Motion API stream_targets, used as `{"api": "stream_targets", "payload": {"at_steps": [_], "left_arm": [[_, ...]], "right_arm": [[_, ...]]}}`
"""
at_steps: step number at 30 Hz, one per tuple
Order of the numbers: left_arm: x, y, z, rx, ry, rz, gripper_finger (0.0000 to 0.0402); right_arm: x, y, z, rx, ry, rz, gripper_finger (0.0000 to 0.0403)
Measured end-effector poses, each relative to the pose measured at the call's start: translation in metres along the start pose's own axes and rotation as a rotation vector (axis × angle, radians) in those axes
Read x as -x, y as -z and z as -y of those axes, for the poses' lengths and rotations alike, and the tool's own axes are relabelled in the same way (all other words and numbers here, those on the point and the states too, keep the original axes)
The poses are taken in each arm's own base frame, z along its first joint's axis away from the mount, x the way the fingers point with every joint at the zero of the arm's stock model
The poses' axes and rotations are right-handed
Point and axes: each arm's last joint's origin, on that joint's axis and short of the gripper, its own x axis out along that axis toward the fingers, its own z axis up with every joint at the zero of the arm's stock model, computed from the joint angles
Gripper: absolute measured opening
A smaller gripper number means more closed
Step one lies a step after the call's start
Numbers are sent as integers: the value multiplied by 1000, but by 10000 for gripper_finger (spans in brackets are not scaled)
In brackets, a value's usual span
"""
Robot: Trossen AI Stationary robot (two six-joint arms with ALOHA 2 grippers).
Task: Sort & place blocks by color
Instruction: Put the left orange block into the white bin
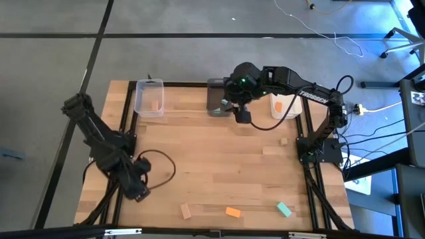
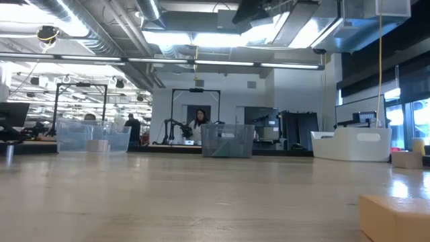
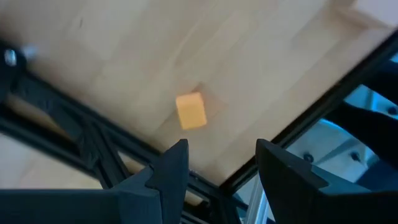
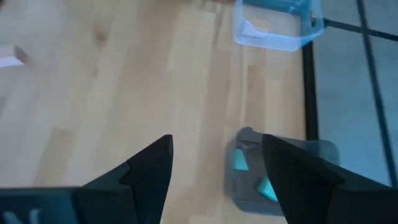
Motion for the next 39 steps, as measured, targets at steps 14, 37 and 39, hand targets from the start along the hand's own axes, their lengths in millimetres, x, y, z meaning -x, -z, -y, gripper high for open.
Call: {"api": "stream_targets", "payload": {"at_steps": [14,37,39], "left_arm": [[-68,31,21,157,-218,52,177],[-115,30,18,195,-404,60,177],[-121,29,13,203,-424,39,177]], "right_arm": [[0,-1,-1,-25,-39,18,245],[0,-4,0,-21,-27,49,245],[0,-4,0,-20,-25,53,245]]}}
